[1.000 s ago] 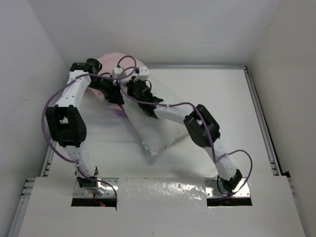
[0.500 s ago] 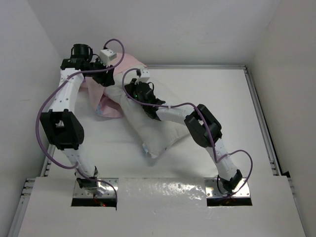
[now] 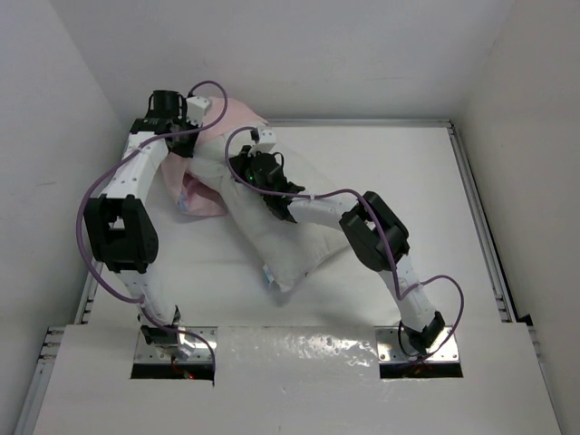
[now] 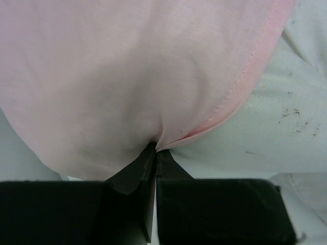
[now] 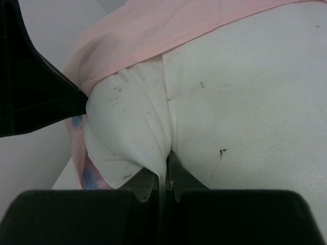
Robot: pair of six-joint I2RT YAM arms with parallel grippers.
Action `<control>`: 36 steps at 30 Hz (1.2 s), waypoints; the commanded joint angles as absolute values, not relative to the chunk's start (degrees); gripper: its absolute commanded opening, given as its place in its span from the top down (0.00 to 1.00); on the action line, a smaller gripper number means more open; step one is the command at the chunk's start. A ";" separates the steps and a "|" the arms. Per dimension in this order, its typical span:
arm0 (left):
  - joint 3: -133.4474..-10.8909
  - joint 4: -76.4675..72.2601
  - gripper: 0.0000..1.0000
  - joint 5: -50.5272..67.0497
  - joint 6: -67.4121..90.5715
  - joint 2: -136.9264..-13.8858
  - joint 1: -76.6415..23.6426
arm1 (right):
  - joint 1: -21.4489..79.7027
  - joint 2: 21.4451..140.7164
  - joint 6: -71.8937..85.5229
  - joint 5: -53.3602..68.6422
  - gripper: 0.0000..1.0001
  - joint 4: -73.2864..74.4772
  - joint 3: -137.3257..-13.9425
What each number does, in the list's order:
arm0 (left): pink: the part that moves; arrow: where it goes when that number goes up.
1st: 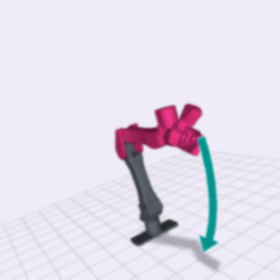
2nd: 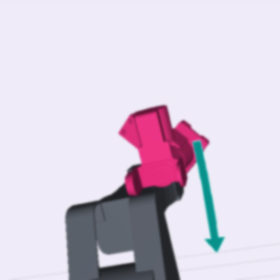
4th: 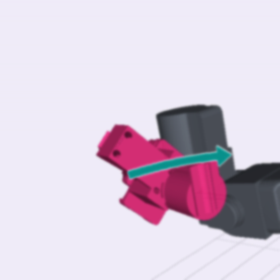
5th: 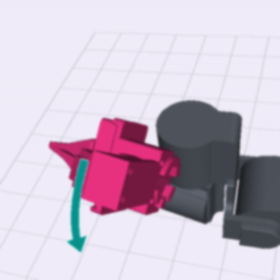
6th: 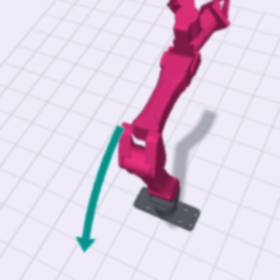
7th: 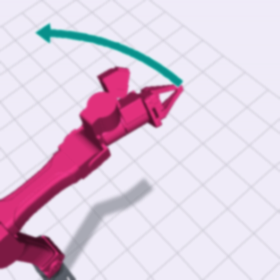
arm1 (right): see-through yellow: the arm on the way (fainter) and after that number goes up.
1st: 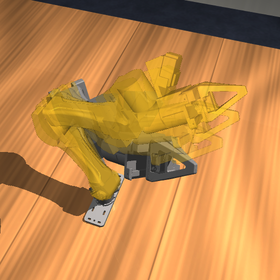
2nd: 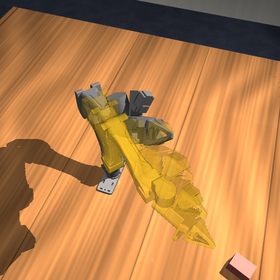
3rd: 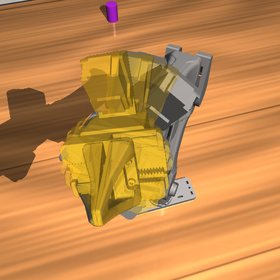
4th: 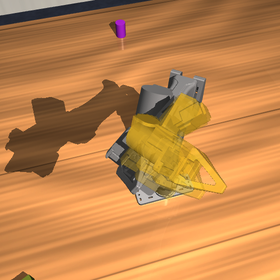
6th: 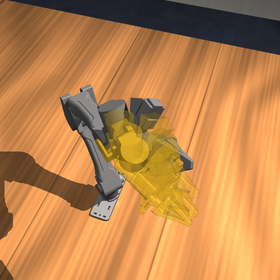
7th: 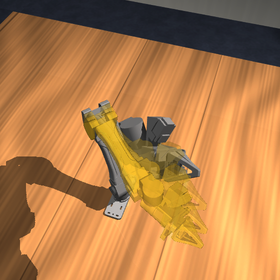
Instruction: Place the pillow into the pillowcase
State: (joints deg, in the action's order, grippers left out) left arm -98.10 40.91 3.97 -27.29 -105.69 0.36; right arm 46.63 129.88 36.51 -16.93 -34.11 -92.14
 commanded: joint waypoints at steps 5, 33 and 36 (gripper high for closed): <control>-104.32 44.46 1.00 9.54 -25.49 -103.80 0.62 | 46.49 127.35 37.26 -15.91 1.00 -34.37 -91.32; -115.50 75.50 1.00 66.72 -56.25 -102.48 -4.04 | 44.74 130.08 32.60 -15.64 1.00 -40.34 -107.32; -113.04 75.41 1.00 64.87 -56.78 -102.74 -3.96 | 44.82 128.42 33.57 -15.21 1.00 -41.30 -103.72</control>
